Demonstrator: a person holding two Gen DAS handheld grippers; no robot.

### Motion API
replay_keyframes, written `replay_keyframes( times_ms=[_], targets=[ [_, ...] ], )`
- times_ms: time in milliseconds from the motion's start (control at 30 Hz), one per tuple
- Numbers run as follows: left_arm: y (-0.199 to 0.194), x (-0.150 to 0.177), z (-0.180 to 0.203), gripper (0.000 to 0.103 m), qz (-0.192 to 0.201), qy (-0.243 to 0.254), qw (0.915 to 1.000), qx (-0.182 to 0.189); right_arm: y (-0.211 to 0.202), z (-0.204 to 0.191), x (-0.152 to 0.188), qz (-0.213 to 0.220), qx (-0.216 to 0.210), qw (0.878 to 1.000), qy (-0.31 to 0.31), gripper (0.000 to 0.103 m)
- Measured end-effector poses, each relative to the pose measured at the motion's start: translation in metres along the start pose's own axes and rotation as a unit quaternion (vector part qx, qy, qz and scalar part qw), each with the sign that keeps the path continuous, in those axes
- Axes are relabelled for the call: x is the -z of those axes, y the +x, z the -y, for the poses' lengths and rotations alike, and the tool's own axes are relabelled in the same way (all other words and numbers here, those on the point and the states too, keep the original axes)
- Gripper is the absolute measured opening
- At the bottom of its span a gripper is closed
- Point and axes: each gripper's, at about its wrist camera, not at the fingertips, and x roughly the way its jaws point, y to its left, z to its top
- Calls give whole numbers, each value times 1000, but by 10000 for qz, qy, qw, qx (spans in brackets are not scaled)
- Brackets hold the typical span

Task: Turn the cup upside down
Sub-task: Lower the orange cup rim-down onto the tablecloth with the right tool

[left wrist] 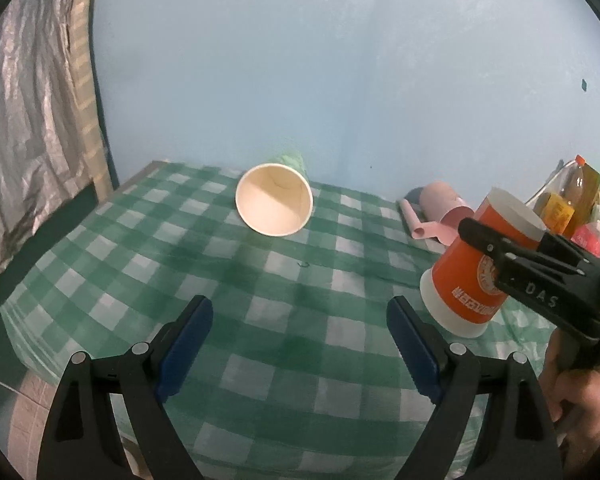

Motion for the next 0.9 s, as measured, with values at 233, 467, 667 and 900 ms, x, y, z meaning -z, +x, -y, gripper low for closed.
replay_keyframes(
  times_ms=[233,467,667,900],
  targets=[
    [-3,6,9,90,28,89,9999,41,7,-5,9,-65,-8,10000,1,68],
    [1,10,19,90,-58,221,9997,14,14,-9,15,-175,-32,9998,-17,68],
    [-3,10,19,90,-47,211,9998,53,14,-10,16,-210,-88,9997,23,68],
    [-16,8,20,90,74,198,9997,125,-2,-6,10,-40,8,10000,69,77]
  ],
)
